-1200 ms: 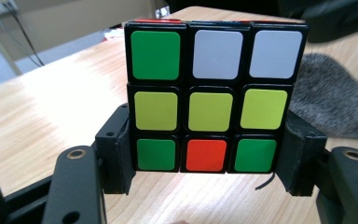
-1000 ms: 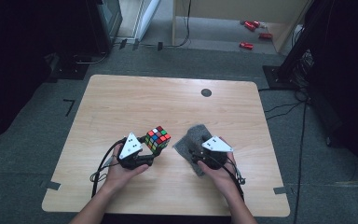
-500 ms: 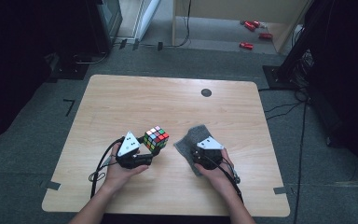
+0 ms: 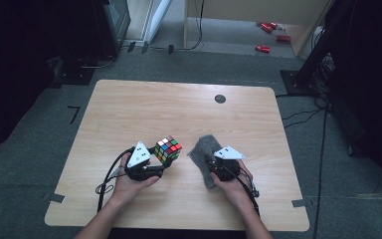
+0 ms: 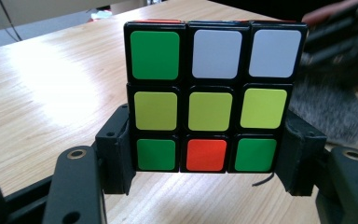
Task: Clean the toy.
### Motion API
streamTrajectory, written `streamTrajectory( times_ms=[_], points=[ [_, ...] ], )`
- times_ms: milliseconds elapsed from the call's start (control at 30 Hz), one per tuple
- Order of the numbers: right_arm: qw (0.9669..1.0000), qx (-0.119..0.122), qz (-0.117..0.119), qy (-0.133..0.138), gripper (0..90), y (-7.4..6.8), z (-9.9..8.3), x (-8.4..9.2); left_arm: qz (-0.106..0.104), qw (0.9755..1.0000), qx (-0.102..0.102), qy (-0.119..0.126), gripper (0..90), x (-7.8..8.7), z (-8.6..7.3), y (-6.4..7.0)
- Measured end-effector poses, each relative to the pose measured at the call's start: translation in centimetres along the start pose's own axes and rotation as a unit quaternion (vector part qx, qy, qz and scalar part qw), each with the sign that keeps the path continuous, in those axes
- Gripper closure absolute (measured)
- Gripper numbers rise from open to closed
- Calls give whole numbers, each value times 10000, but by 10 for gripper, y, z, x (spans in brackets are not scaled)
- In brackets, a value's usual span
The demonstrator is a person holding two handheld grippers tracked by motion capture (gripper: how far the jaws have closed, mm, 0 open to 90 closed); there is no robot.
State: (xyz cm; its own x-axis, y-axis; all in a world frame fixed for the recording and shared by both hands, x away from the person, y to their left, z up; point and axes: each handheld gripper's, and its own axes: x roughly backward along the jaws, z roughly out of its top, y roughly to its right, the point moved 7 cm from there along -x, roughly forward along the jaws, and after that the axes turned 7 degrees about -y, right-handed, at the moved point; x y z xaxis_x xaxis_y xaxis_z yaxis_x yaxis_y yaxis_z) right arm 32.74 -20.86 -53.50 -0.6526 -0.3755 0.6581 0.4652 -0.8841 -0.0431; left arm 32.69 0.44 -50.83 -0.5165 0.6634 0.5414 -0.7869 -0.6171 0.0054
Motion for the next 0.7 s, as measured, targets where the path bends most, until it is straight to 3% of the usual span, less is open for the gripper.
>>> streamTrajectory(
  times_ms=[100, 233, 433, 500, 600, 633, 700],
  points=[
    [9989, -65, 174, 422, 729, -8, 12, 14, -48, 9999, -122, -61, 344, -3, -1, 6],
    [9951, -27, 420, 897, 731, -23, 28, 36, -142, 9993, -305, -160, 344, -8, -3, 16],
    [9829, 146, 1029, 1521, 732, -52, 47, 68, -364, 9975, -563, -216, 344, -15, -4, 34],
    [9802, 191, 1203, 1562, 730, -61, 48, 72, -452, 9966, -667, -176, 344, -15, -4, 39],
    [9809, 201, 1323, 1412, 728, -68, 46, 67, -540, 9950, -837, 84, 344, -11, 0, 47],
    [9817, 182, 1337, 1341, 726, -68, 45, 64, -514, 9946, -891, 140, 344, -9, 2, 48],
    [9801, 33, 1458, 1349, 726, -67, 43, 62, -397, 9940, -1008, 168, 344, -8, 2, 48]
  ],
)
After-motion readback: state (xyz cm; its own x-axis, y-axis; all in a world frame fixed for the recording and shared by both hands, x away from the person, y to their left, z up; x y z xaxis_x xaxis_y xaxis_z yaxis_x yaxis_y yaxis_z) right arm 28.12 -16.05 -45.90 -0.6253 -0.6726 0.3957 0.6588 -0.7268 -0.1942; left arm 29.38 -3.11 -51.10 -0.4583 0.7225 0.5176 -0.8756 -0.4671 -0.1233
